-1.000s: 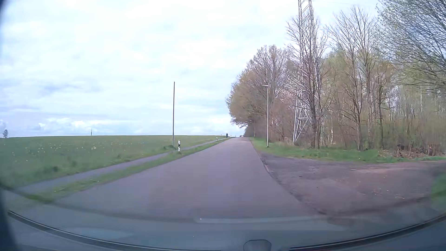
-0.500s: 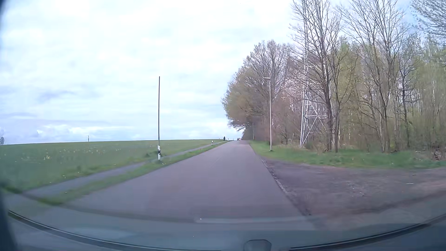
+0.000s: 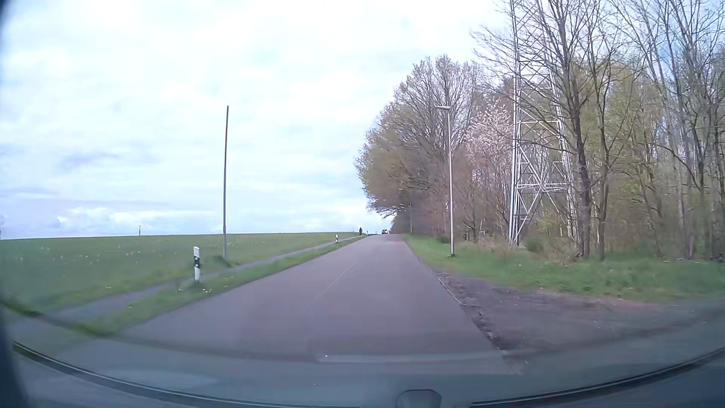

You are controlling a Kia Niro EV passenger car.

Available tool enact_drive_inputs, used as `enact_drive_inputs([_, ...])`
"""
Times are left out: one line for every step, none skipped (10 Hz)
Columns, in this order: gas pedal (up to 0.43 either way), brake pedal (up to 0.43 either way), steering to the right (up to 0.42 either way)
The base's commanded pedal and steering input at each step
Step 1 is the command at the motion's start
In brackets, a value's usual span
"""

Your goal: Follow the waypoints while adhering to traffic rules and regulations

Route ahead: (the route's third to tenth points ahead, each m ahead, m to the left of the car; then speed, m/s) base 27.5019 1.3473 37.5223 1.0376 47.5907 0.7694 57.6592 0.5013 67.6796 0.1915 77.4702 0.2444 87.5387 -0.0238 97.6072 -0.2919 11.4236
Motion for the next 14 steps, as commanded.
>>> enact_drive_inputs([0.311, 0.000, 0.004])
enact_drive_inputs([0.311, 0.000, 0.004])
enact_drive_inputs([0.311, 0.000, 0.004])
enact_drive_inputs([0.311, 0.000, 0.004])
enact_drive_inputs([0.311, 0.000, 0.004])
enact_drive_inputs([0.311, 0.000, 0.004])
enact_drive_inputs([0.311, 0.000, 0.004])
enact_drive_inputs([0.311, 0.000, 0.004])
enact_drive_inputs([0.311, 0.000, 0.004])
enact_drive_inputs([0.311, 0.000, 0.004])
enact_drive_inputs([0.311, 0.000, 0.008])
enact_drive_inputs([0.311, 0.000, 0.011])
enact_drive_inputs([0.311, 0.000, 0.011])
enact_drive_inputs([0.311, 0.000, 0.008])
